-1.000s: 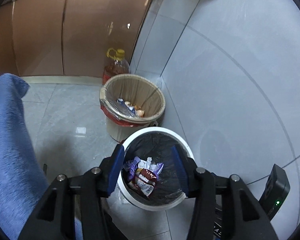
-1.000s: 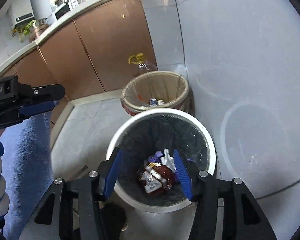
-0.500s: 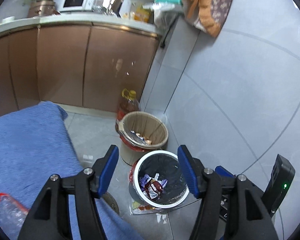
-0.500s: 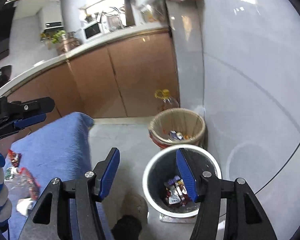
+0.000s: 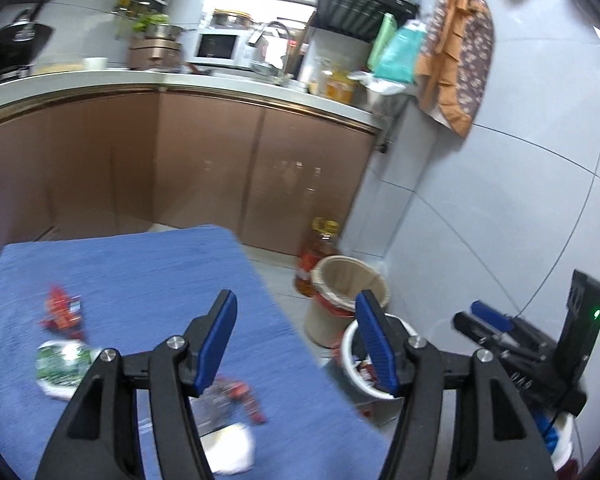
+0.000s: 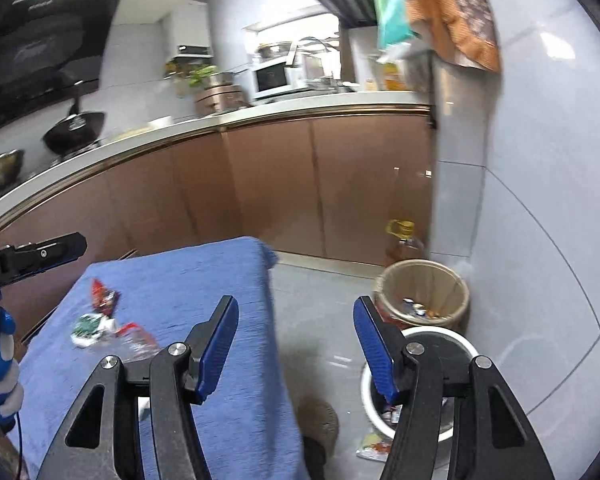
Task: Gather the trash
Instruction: 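Return both tools to the towel, then grasp the red chip bag with the left tool while the right tool grasps the white tissue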
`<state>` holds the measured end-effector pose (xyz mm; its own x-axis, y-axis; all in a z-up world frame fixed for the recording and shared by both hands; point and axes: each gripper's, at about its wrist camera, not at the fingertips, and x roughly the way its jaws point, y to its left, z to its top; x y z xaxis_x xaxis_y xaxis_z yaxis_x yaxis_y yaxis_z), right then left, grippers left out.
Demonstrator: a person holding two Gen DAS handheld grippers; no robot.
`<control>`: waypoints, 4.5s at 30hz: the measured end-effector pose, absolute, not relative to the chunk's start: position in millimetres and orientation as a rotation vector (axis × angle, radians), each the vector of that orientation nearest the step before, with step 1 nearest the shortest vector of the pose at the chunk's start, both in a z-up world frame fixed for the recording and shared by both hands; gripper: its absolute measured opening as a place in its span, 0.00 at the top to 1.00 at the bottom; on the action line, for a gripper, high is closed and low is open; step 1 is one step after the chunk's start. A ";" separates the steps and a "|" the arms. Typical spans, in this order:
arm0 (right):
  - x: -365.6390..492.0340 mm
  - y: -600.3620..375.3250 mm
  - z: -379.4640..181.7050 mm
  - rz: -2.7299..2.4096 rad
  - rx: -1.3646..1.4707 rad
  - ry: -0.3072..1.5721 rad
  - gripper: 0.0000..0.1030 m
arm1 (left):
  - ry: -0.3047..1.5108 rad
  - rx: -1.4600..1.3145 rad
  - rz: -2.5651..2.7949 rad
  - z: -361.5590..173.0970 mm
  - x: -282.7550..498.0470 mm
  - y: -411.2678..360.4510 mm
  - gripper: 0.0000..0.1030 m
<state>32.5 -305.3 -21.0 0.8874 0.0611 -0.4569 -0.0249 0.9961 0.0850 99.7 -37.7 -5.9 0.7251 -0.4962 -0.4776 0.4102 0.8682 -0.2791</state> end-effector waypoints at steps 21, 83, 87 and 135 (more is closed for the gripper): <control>29.0 -215.7 -29.2 0.266 -0.014 0.544 0.44 | 0.640 -0.280 -0.150 -78.7 40.9 161.4 0.38; 118.2 -152.5 -168.7 0.766 0.026 0.958 0.91 | 0.874 -0.194 -0.094 -181.7 281.6 144.2 0.78; 120.1 -150.0 -169.1 0.769 0.024 0.954 0.91 | 0.862 -0.186 -0.084 -179.2 280.1 143.7 0.88; -26.5 -190.1 -48.5 0.564 -0.017 0.589 0.92 | 0.550 -0.162 -0.127 -56.7 13.9 165.8 0.91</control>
